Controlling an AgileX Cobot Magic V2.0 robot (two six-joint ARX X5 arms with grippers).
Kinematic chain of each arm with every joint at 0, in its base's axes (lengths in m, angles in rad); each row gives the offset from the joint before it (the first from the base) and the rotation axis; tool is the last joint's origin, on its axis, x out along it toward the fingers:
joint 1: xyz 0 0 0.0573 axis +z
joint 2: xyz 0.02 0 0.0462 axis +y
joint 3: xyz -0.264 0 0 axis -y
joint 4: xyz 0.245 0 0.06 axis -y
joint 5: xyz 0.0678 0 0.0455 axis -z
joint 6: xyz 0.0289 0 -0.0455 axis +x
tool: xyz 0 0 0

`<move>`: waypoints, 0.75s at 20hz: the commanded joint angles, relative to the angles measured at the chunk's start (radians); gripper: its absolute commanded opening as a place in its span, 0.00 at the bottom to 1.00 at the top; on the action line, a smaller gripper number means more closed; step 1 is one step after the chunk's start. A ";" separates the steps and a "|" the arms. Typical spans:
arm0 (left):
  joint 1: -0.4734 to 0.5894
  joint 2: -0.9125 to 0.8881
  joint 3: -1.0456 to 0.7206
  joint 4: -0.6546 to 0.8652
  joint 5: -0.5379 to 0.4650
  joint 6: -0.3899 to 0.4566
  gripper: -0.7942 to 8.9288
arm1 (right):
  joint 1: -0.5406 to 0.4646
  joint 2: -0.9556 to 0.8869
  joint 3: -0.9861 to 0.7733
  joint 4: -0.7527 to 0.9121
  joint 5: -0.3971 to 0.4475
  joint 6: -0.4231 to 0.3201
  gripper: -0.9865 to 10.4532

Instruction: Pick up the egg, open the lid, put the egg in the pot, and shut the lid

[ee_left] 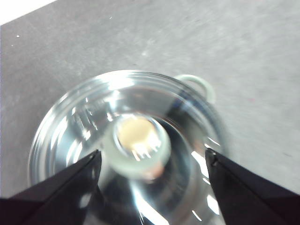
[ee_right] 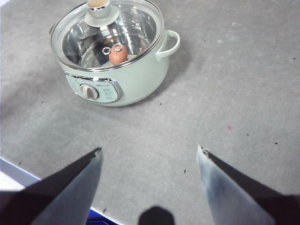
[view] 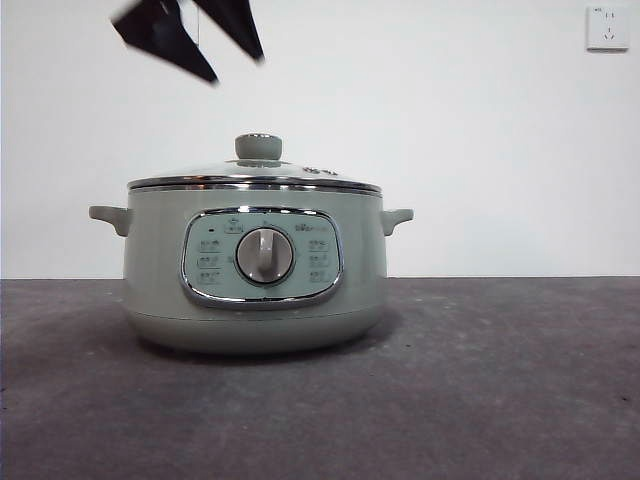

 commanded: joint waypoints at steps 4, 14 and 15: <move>-0.004 -0.229 0.003 -0.254 0.055 -0.026 0.47 | 0.001 -0.001 -0.008 -0.004 -0.004 0.009 0.39; -0.003 -0.442 0.003 -0.493 0.130 -0.051 0.42 | 0.001 -0.001 -0.008 -0.067 -0.004 0.007 0.37; -0.003 -0.441 0.003 -0.507 0.130 -0.051 0.32 | 0.001 0.000 -0.008 -0.069 -0.005 0.007 0.28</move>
